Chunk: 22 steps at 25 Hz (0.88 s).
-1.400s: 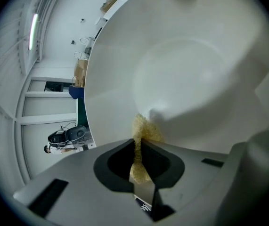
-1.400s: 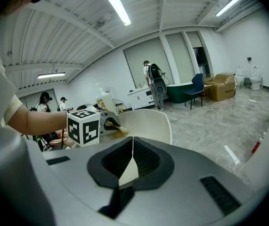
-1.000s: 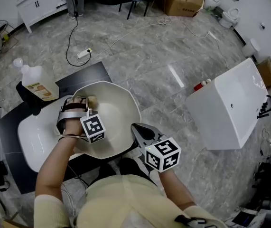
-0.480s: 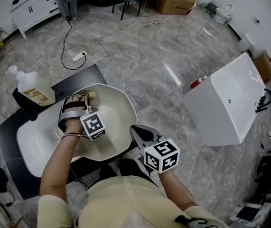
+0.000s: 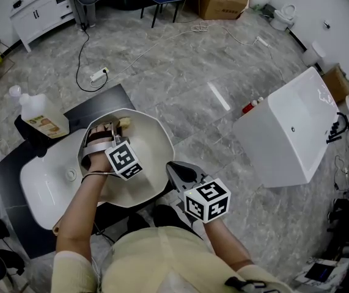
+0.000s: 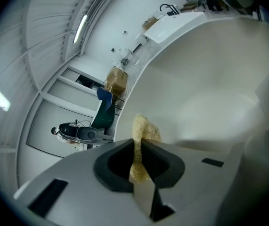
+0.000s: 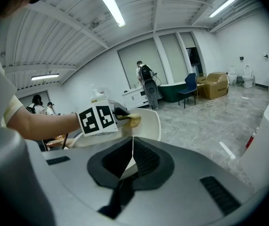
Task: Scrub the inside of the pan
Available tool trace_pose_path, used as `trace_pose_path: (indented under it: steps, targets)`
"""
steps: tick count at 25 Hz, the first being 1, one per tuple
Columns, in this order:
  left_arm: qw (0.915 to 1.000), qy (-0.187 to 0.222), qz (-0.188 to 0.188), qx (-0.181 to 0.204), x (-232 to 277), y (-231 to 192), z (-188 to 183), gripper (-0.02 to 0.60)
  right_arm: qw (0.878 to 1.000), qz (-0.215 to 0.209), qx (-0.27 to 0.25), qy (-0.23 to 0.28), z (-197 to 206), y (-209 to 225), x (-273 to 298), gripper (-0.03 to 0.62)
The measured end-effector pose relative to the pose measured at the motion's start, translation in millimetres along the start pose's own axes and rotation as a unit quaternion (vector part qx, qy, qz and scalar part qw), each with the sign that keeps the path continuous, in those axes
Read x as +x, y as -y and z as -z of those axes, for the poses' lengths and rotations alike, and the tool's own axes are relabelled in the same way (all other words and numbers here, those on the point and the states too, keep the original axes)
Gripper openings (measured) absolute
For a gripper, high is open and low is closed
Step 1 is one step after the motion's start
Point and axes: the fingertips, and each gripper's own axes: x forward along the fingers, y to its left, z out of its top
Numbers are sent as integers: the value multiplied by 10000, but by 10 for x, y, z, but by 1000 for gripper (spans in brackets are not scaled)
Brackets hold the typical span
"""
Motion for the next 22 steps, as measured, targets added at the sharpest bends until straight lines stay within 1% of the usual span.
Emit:
trace_pose_path:
  steps: [3,4,6,8,11,14,17,22]
  targets:
    - [9996,81,81,-260,-56,44,-32,40,10000,36,17,22,-23,26,-22,17]
    - [9990,135,158,-407,-78,64,-42,40,10000,34,27,27,-30,27,-24,17]
    - [9954,277,394,-828,-132,106,-62,40,10000,24,39,27,-37,15,-20,17]
    - [9885,410,631,-1315,-198,128,-68,40,10000,19,27,18,-39,-4,-10,17]
    - [9746,599,891,-1967,-309,123,-60,40,10000,25,-4,11,-45,-27,10,17]
    - [9638,686,1086,-2338,-398,110,-38,40,10000,16,-14,8,-56,-36,30,17]
    - [9573,596,1195,-2563,-410,110,32,40,10000,-2,-17,10,-74,-59,49,17]
    - [9436,12,1567,-2918,-286,279,249,40,10000,-2,-31,8,-62,-83,67,17]
